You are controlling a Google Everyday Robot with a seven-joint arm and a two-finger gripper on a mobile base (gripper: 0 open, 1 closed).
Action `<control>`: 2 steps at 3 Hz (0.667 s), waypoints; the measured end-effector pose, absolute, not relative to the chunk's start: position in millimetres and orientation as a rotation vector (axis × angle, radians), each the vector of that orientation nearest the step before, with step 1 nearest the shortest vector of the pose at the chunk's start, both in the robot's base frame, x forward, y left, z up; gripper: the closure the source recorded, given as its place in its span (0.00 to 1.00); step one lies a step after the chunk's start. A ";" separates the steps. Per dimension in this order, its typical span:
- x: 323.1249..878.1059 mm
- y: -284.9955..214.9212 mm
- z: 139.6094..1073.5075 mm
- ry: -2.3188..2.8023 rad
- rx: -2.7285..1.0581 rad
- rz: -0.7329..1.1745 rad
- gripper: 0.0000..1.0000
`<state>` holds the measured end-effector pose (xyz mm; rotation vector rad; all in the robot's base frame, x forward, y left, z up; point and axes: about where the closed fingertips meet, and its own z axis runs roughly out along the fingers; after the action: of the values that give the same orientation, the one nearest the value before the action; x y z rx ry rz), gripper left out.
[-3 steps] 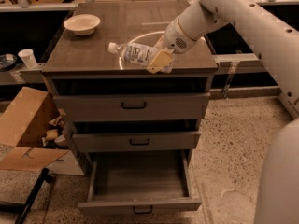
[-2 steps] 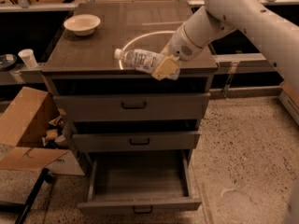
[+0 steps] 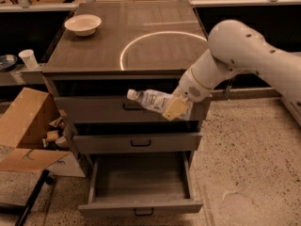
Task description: Place blue plastic bottle into bottom drawer
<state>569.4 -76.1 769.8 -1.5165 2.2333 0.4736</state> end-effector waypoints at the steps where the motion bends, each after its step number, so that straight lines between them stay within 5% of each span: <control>1: 534.9 -80.1 710.2 2.333 -1.460 0.572 1.00; 2: 507.0 -73.6 644.1 2.418 -1.389 0.687 1.00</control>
Offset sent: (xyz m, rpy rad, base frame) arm -0.0939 0.0088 -0.2041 0.0920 0.3337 -0.1535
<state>507.0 -73.6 644.1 -1.3888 2.4183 0.6867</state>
